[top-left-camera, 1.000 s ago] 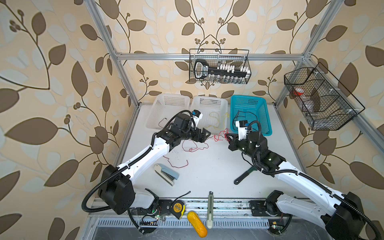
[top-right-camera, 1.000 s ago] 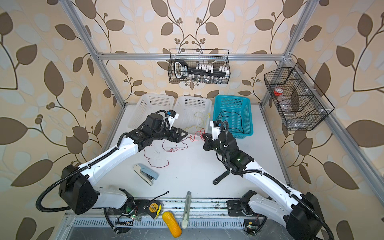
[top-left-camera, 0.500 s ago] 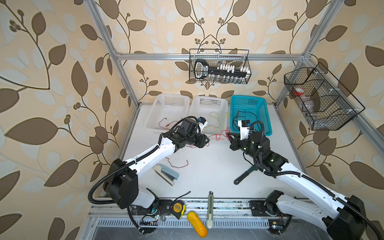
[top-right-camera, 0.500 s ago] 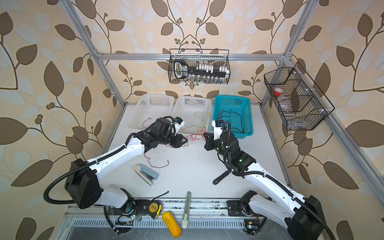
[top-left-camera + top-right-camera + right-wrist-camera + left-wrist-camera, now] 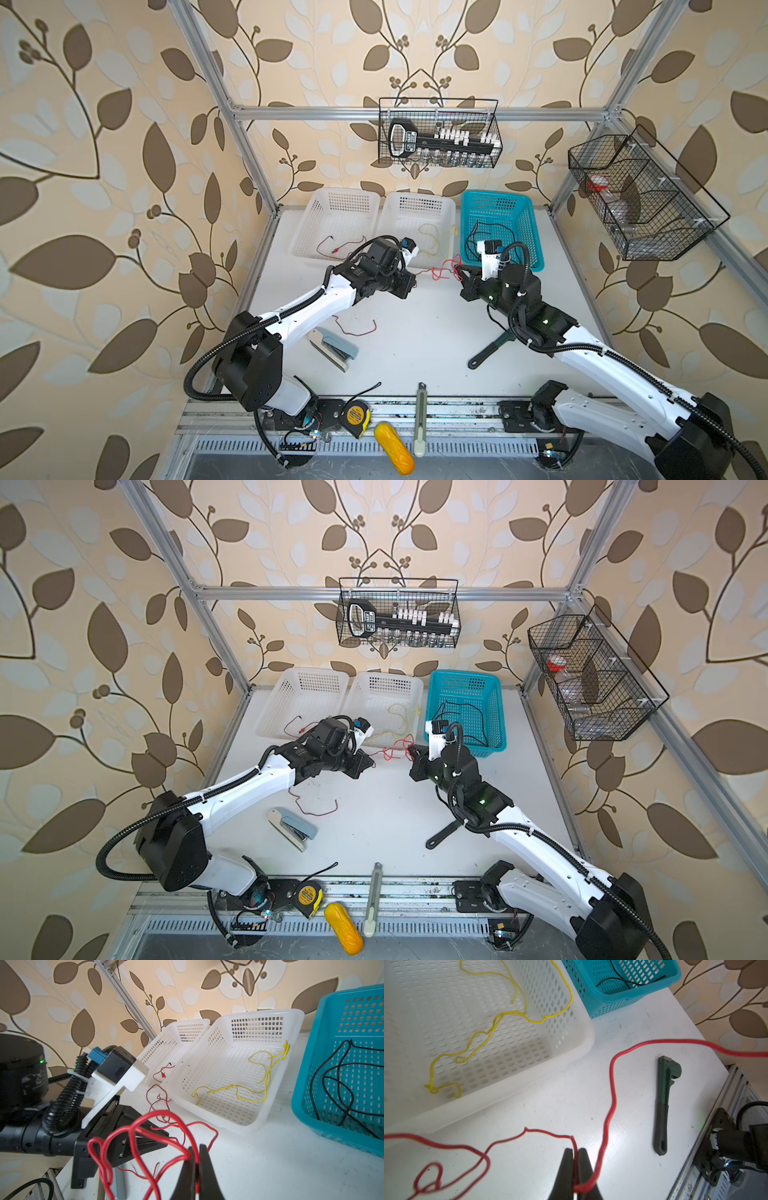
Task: Untangle the cables
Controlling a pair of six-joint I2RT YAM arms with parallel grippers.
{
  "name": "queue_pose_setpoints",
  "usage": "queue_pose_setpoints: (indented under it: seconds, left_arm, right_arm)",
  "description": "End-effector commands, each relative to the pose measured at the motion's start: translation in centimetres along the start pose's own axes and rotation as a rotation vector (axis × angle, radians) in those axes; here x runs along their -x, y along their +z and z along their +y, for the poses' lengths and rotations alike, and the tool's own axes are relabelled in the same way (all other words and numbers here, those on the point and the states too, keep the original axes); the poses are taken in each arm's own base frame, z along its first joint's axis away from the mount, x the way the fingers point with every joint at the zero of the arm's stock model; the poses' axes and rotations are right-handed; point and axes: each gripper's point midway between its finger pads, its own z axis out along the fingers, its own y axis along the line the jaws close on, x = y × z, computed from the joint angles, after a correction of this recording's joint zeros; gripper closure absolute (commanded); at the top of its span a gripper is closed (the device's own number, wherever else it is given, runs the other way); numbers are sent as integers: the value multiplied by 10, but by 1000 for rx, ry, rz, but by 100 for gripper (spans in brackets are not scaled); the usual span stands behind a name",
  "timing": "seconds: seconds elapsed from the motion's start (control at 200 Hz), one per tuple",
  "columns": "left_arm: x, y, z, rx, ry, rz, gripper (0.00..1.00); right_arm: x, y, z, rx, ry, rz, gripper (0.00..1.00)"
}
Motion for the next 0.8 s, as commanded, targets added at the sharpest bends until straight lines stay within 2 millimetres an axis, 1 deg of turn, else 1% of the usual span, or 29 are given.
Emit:
queue_pose_setpoints:
  seconds: [0.0, 0.19, 0.275, 0.29, 0.3, 0.315, 0.45, 0.605, 0.795]
  left_arm:
    - [13, -5, -3, 6, 12, -37, 100]
    - [19, -11, -1, 26, 10, -71, 100]
    - [18, -11, 2, 44, 4, -73, 100]
    - [18, -11, 3, 48, 4, -75, 100]
    - [23, -19, 0, 47, 7, -99, 100]
    - [25, -22, 0, 50, 8, -108, 100]
    - [28, -29, 6, 96, -5, -137, 100]
    - [37, -41, 12, 149, -34, -171, 100]
    - [47, -55, 29, 264, -62, -186, 100]
  right_arm:
    - [9, -4, -1, -8, -6, -35, 100]
    - [6, -3, -1, -6, -8, -28, 100]
    - [4, -2, -2, -6, -9, -22, 100]
    - [4, -2, -1, -5, -9, -22, 99]
    - [4, -2, -1, -4, -9, -21, 98]
    - [4, -2, -1, -4, -8, -20, 97]
    - [1, -1, -1, 4, -11, -12, 89]
    - [-1, -1, -1, 7, -13, -5, 80]
    - [-5, -1, -1, 11, -19, 2, 71]
